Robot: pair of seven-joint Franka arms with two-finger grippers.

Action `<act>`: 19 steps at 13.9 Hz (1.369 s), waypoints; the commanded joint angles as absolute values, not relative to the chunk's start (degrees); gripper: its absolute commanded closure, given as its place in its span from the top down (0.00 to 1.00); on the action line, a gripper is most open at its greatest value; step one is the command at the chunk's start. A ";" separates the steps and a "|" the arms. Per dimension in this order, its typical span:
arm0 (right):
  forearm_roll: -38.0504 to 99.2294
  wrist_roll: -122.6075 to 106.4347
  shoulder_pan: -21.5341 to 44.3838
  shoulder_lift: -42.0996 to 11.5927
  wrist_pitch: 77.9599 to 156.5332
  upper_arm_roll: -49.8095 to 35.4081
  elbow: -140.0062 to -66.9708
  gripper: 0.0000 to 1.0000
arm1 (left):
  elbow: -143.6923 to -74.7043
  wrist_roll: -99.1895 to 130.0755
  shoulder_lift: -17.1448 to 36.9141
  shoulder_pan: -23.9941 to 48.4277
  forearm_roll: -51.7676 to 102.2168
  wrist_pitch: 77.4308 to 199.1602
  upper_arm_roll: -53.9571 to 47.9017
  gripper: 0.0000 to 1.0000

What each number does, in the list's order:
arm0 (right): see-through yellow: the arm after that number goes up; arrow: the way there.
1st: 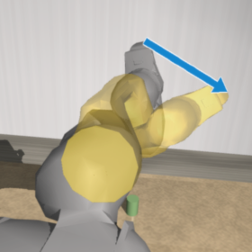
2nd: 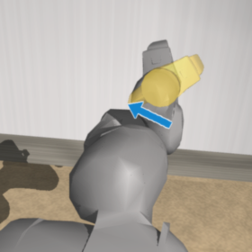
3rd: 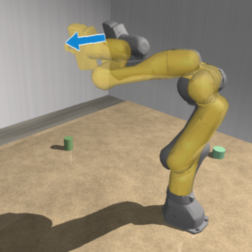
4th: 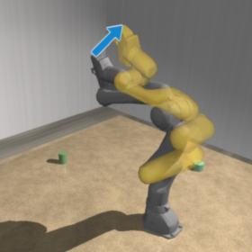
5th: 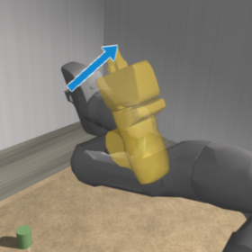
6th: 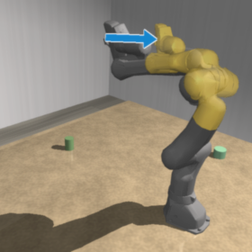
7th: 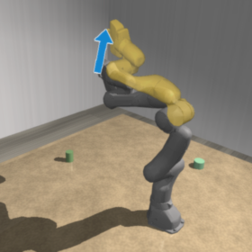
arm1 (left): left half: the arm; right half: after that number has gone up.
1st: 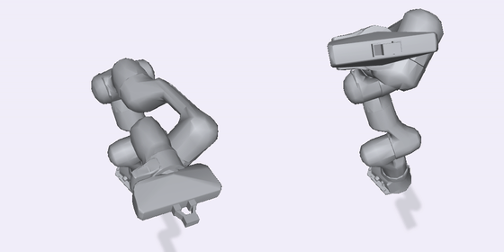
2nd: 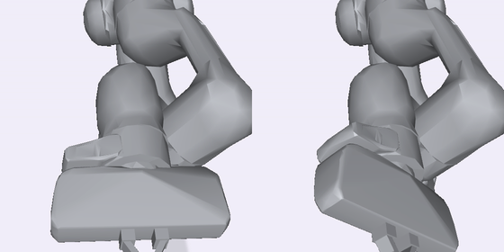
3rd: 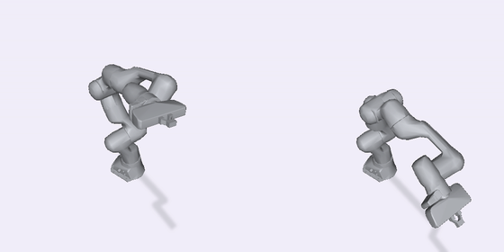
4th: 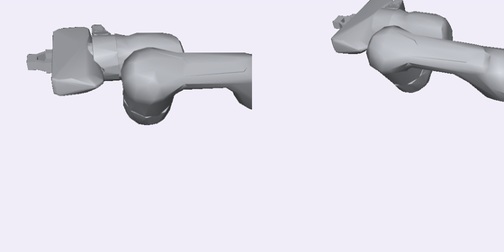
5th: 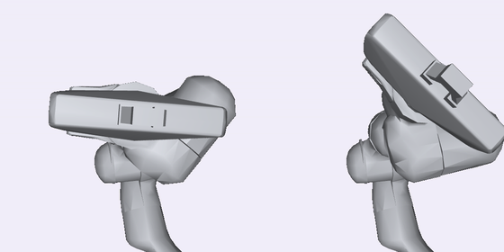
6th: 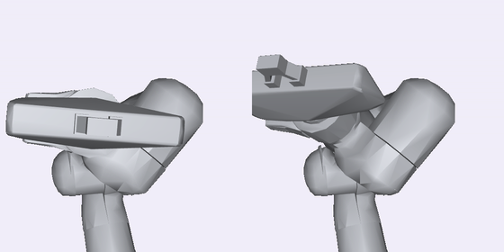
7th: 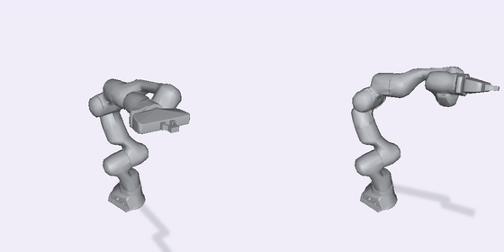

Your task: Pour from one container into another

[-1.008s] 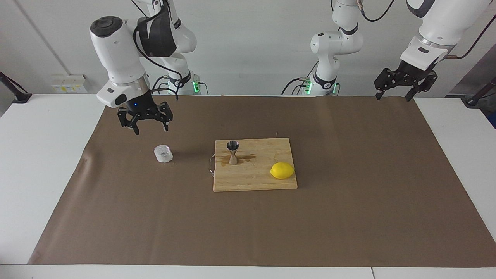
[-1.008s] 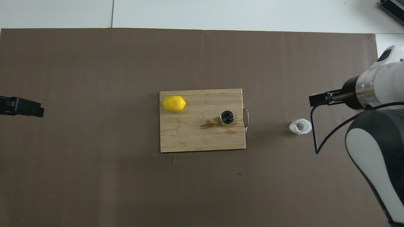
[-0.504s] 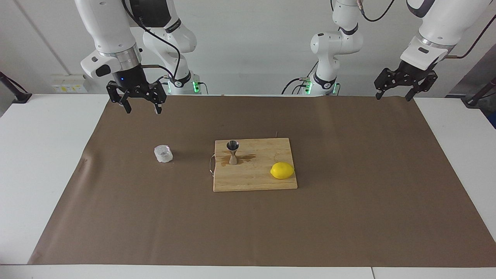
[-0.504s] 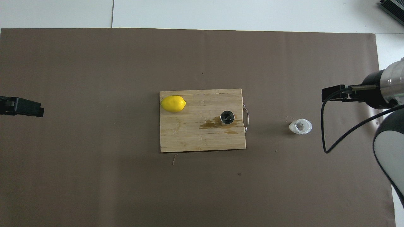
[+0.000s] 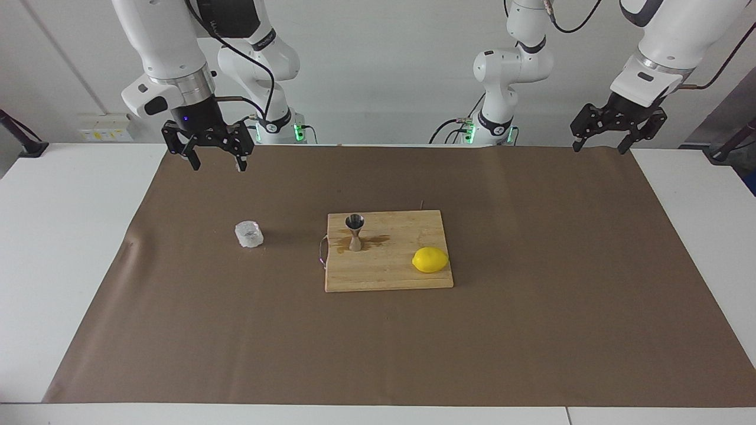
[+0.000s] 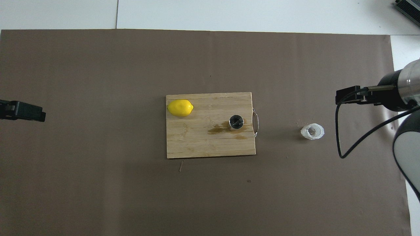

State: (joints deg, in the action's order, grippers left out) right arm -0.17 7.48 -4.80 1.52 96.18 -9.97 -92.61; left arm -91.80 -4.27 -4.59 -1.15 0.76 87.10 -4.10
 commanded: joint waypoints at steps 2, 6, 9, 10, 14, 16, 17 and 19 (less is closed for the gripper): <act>-1.15 8.79 -5.10 -0.44 93.00 -10.63 -89.73 1.00 | -93.43 -3.96 -6.24 -1.85 1.49 86.92 -4.31 1.00; -0.70 8.61 -5.10 0.79 92.99 -10.63 -92.01 1.00 | -93.43 -3.96 -6.24 -1.85 1.49 86.92 -4.31 1.00; -0.62 7.39 -5.27 0.97 93.16 -10.63 -92.11 1.00 | -93.43 -3.96 -6.24 -1.85 1.49 86.92 -4.31 1.00; -0.62 7.38 -5.36 0.97 93.16 -10.63 -92.11 1.00 | -93.43 -3.96 -6.24 -1.85 1.49 86.92 -4.31 1.00; -0.62 7.38 -5.19 0.70 93.43 -10.63 -91.76 1.00 | -93.43 -3.96 -6.24 -1.85 1.49 86.92 -4.31 1.00; -0.62 7.47 -5.62 0.44 93.69 -10.72 -91.67 1.00 | -93.43 -3.96 -6.24 -1.85 1.49 86.92 -4.31 1.00; -0.53 7.47 -5.97 0.44 93.87 -11.07 -91.58 1.00 | -93.43 -3.96 -6.24 -1.85 1.49 86.92 -4.31 1.00; -0.53 7.47 -6.50 0.87 93.96 -11.69 -91.58 1.00 | -93.43 -3.96 -6.24 -1.85 1.49 86.92 -4.31 1.00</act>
State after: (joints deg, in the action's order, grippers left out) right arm -0.17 7.48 -4.92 0.52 93.66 -10.11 -91.67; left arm -91.80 -4.27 -4.59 -1.15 0.76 87.10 -4.10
